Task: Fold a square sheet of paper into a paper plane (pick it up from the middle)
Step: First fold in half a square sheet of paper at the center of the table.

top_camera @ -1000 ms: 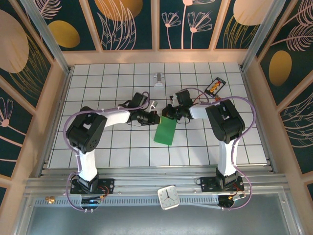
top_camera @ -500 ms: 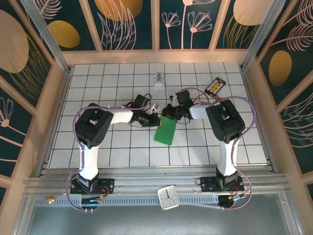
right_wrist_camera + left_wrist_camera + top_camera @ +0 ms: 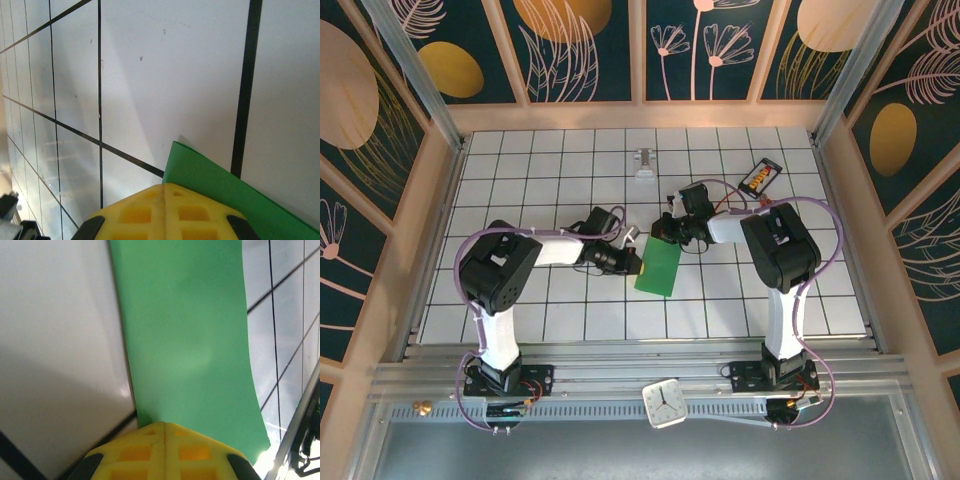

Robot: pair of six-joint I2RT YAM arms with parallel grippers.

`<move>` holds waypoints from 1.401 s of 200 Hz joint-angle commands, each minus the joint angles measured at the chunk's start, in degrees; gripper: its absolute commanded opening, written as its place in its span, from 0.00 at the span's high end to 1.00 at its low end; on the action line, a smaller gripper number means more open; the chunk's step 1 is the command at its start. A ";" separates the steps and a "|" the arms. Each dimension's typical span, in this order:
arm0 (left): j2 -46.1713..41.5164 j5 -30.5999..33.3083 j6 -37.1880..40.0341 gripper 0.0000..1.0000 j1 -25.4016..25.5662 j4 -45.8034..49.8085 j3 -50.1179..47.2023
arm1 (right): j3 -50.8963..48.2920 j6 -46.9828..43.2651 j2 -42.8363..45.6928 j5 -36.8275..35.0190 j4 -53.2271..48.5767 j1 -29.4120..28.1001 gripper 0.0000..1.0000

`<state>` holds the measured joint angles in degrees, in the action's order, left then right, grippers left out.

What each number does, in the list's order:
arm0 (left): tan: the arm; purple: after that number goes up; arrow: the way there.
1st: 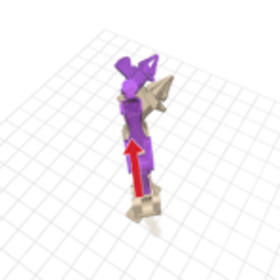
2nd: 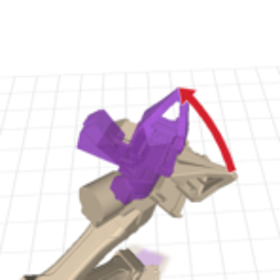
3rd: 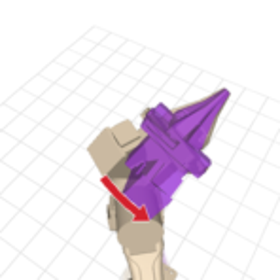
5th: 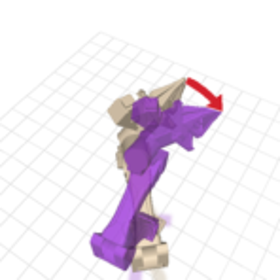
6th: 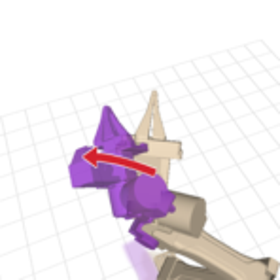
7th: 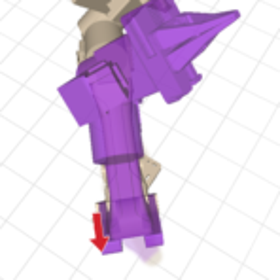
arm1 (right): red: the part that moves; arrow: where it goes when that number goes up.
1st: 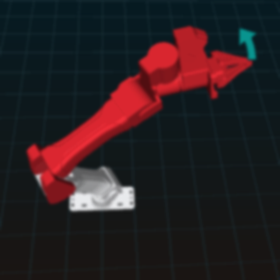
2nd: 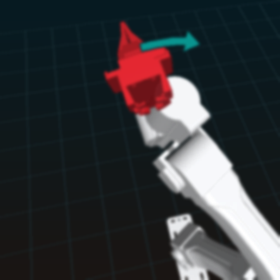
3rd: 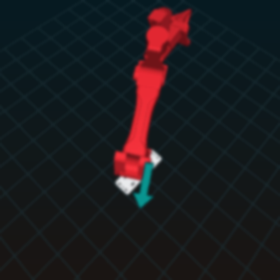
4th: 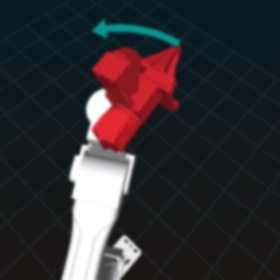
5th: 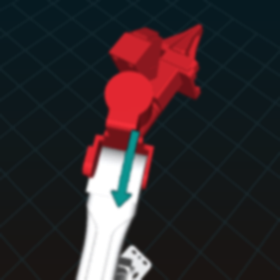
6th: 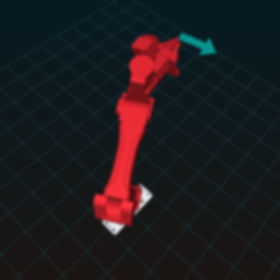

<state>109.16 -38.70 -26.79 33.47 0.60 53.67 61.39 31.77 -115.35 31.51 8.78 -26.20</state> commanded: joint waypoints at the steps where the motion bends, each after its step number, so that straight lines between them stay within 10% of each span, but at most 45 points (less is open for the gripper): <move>1: -0.23 -2.27 0.42 1.00 1.43 6.52 -4.80 | -0.69 -2.06 -3.70 -4.96 -4.34 0.80 1.00; 147: -8.76 -5.63 -2.37 1.00 3.00 3.09 -16.08 | -0.45 -3.33 -3.60 -5.14 -4.33 0.77 1.00; 186: -16.34 -6.39 -11.98 0.98 1.69 -10.75 -15.23 | 0.44 -4.11 -0.95 -1.09 -2.19 0.77 1.00; 280: -2.04 4.42 -9.52 1.00 1.71 -4.94 -3.75 | 1.64 -3.12 2.64 1.62 -1.98 0.22 1.00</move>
<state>105.89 -37.15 -39.24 35.53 -9.37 49.04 61.76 28.99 -115.35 32.60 8.60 -26.20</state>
